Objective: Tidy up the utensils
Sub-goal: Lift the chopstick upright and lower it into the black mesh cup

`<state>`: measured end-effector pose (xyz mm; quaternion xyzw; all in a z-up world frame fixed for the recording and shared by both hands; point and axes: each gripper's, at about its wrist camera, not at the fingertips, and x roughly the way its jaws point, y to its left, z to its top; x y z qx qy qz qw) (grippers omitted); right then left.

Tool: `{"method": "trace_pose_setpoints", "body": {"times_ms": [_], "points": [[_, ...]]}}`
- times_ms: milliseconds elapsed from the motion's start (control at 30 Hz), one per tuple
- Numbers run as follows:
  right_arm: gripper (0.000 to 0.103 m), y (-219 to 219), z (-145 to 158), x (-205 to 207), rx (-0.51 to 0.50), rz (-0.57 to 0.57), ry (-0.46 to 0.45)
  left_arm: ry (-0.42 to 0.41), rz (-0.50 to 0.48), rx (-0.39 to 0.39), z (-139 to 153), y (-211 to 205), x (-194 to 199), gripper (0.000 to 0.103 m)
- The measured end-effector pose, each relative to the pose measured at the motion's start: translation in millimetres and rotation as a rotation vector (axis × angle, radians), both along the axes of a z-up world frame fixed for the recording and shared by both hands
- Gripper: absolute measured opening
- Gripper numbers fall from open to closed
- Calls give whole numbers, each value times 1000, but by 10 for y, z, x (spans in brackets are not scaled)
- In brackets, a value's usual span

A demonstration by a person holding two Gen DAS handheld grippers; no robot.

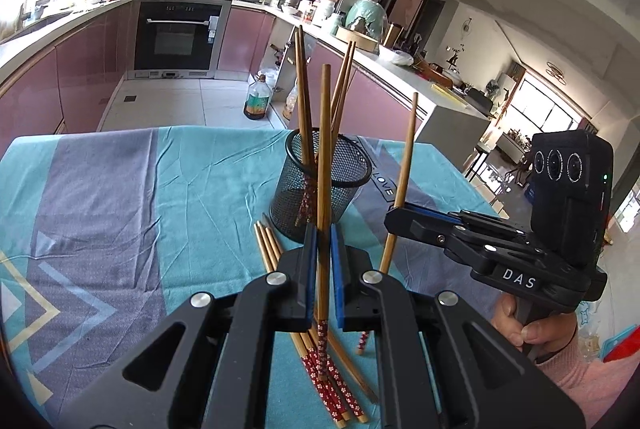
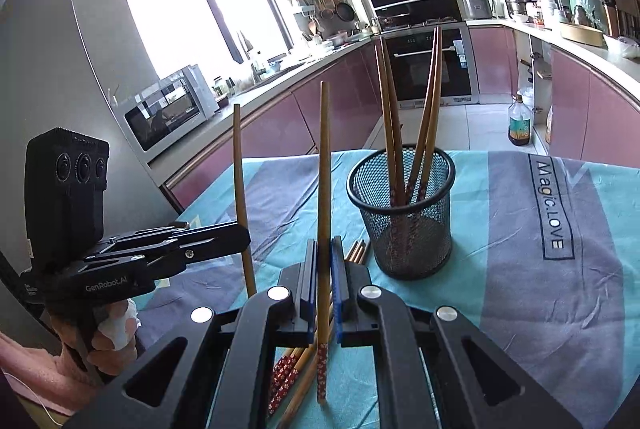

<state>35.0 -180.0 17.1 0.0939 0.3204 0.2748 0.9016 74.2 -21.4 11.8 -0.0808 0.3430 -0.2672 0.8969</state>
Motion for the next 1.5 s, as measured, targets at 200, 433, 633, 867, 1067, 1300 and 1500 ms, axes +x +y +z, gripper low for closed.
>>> {"method": "trace_pose_setpoints", "body": {"times_ms": [200,433,633,867,1067,1300,1500], "points": [[5,-7,85,-6,3,-5,-25,-14,-1,4,32,-35,15,7],[5,-42,162,-13,2,-13,-46,-27,-9,-5,78,-42,38,7],[5,-87,227,-24,4,-28,-65,-44,-14,-18,160,-20,45,7],[5,-137,324,-31,3,-43,-96,-66,-23,-32,259,-16,91,7],[5,-144,413,-24,-4,-50,-125,-90,-24,-39,369,-17,135,7],[5,-185,526,8,4,-65,-155,-133,-22,-34,545,-53,193,7],[5,-196,648,45,-2,-71,-187,-171,-17,-35,691,-82,263,7]]}}
